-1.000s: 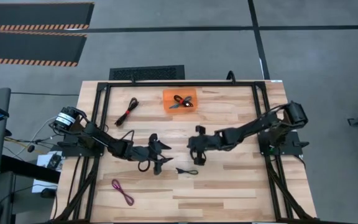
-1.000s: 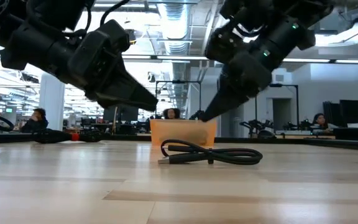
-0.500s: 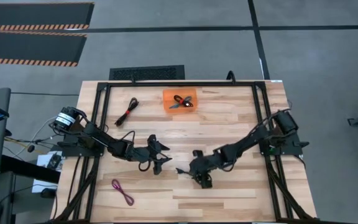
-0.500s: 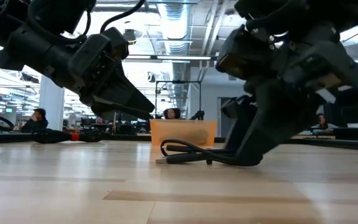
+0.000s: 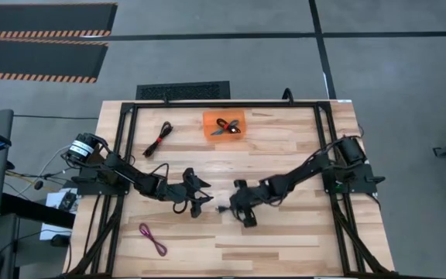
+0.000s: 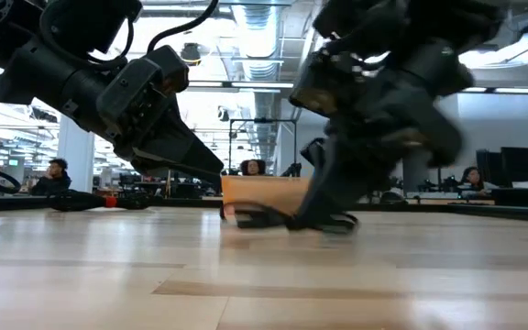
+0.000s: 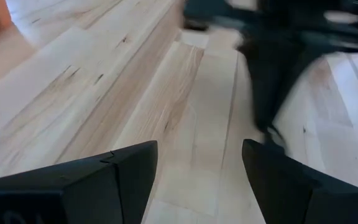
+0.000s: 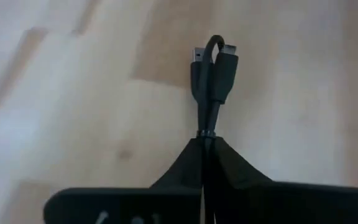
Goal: Pick and place USB-C Cables
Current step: Put the bottom black charger cable into the orange bin
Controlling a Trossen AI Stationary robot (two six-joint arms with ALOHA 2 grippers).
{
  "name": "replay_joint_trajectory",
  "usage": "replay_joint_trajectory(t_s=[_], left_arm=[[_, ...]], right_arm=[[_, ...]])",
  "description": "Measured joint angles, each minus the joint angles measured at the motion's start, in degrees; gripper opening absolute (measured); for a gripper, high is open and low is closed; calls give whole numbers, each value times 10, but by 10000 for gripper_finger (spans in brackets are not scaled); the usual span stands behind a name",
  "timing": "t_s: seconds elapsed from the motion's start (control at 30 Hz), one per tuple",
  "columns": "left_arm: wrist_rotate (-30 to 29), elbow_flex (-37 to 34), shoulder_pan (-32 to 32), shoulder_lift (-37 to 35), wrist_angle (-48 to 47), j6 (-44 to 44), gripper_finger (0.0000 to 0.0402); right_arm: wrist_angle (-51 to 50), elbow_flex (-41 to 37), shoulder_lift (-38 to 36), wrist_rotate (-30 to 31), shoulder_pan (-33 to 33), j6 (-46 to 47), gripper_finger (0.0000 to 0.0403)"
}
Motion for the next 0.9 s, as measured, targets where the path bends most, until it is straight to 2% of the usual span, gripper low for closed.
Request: replay_joint_trajectory(t_s=[0.13, 0.37, 0.43, 0.53, 0.7, 0.9], left_arm=[[-2, 0, 0, 0, 1, 0, 226], [0, 0, 0, 0, 2, 0, 226], [-1, 0, 0, 0, 2, 0, 226], [-17, 0, 0, 0, 2, 1, 226], [-35, 0, 6, 0, 3, 13, 226], [-35, 0, 9, 0, -1, 12, 226]], right_arm=[[-2, 0, -34, 21, -38, -31, 35], [-5, 2, -103, 124, -144, -129, 8], [-15, 9, -109, 133, -184, -149, 9], [-39, 38, -102, 125, -239, -175, 12], [-95, 109, -50, 123, -312, -225, 7], [-118, 158, -12, 108, -359, -235, 9]])
